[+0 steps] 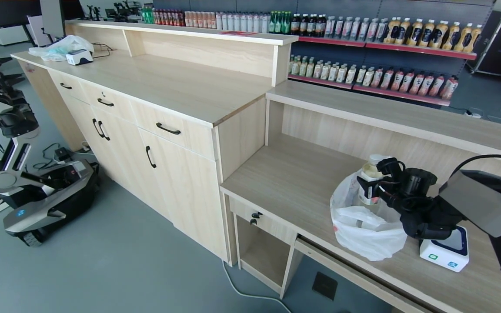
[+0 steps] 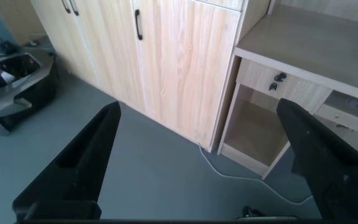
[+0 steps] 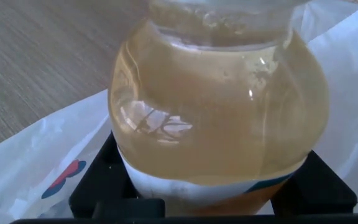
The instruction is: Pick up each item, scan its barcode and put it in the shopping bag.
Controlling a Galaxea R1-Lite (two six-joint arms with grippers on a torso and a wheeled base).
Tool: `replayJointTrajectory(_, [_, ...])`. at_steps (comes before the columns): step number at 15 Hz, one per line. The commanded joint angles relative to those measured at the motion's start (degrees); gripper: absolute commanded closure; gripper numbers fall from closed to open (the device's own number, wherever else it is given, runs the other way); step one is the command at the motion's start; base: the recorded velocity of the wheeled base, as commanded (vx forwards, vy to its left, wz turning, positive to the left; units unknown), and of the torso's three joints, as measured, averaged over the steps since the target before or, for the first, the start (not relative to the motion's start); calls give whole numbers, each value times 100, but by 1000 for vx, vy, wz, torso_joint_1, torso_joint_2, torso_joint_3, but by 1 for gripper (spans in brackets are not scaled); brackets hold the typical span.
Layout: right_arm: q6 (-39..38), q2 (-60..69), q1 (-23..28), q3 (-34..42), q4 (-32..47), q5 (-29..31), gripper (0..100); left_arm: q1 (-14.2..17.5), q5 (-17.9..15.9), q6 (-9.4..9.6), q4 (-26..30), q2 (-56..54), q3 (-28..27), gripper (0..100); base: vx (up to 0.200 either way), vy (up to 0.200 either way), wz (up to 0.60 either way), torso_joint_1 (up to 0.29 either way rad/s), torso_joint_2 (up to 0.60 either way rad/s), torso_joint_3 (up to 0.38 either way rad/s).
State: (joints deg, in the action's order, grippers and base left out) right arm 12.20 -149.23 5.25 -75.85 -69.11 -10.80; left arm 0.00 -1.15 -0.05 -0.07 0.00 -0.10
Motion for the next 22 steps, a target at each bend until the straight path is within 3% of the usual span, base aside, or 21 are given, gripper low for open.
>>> replayJointTrajectory(1, [10, -72, 37, 9, -15, -1, 100, 0, 0, -4, -1, 9, 1, 0, 0, 0, 0, 0, 0, 0])
replayJointTrajectory(5, [28, -124, 46, 158, -50, -1, 100, 0, 0, -4, -1, 0, 1, 0, 0, 0, 0, 0, 0, 0])
replayJointTrajectory(6, [54, -168, 46, 158, -50, -1, 0, 0, 0, -4, -1, 0, 1, 0, 0, 0, 0, 0, 0, 0])
replayJointTrajectory(12, [19, 43, 2, 229, -76, -19, 0, 0, -8, 5, -1, 9, 1, 0, 0, 0, 0, 0, 0, 0])
replayJointTrajectory(16, [72, 1361, -33, 527, 521, -27, 0, 0, 0, 5, -1, 0, 1, 0, 0, 0, 0, 0, 0, 0])
replayJointTrajectory(19, [177, 3286, 151, 2083, 1022, -27, 0, 0, 0, -4, -1, 0, 1, 0, 0, 0, 0, 0, 0, 0])
replayJointTrajectory(22, [678, 5035, 679, 3744, 1101, -19, 0, 0, 0, -4, -1, 9, 1, 0, 0, 0, 0, 0, 0, 0])
